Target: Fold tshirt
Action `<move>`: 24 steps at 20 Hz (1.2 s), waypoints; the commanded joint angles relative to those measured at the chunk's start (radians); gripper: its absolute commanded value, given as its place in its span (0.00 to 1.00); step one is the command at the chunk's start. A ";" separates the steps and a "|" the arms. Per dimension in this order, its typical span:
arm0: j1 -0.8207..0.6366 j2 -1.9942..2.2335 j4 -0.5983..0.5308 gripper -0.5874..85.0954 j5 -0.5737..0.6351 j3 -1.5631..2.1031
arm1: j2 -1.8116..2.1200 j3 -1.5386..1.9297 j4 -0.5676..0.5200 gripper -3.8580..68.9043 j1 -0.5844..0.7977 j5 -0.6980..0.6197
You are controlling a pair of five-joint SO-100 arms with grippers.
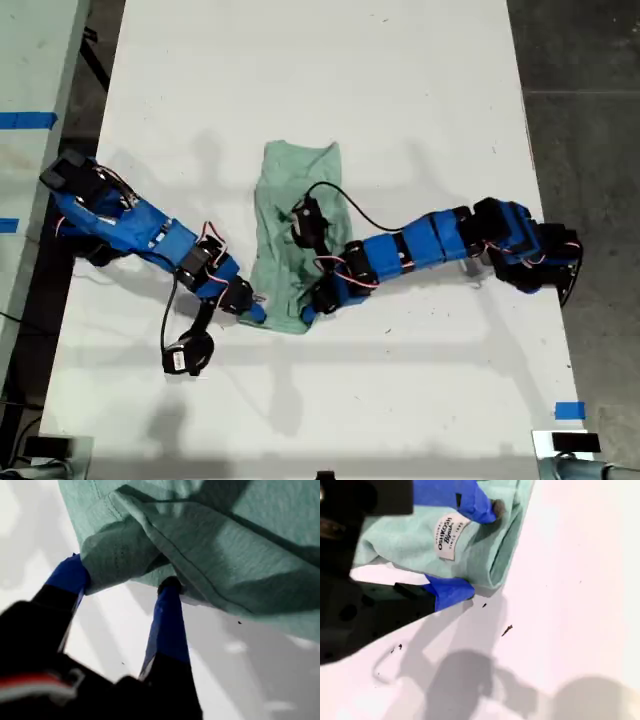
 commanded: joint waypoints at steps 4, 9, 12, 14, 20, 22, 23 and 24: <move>-0.011 -0.046 -0.098 0.01 0.044 -0.032 | -0.028 -0.087 -0.034 0.04 -0.025 0.032; -0.028 -0.041 0.051 0.01 0.091 -0.199 | 0.052 -0.087 0.021 0.04 -0.058 0.029; -0.043 -0.044 0.080 0.01 0.156 -0.341 | 0.169 -0.087 0.120 0.04 -0.078 -0.011; -0.043 -0.051 0.127 0.01 0.207 -0.474 | 0.282 -0.087 0.190 0.04 -0.106 -0.035; -0.041 -0.038 0.178 0.01 0.255 -0.664 | 0.419 -0.066 0.230 0.04 -0.120 -0.066; -0.091 -0.005 0.209 0.01 0.267 -0.660 | 0.426 -0.055 0.236 0.04 -0.054 -0.132; -0.126 0.017 0.230 0.01 0.284 -0.657 | 0.442 -0.031 0.239 0.04 -0.008 -0.161; -0.169 0.041 0.252 0.01 0.302 -0.647 | 0.453 -0.021 0.244 0.04 0.040 -0.204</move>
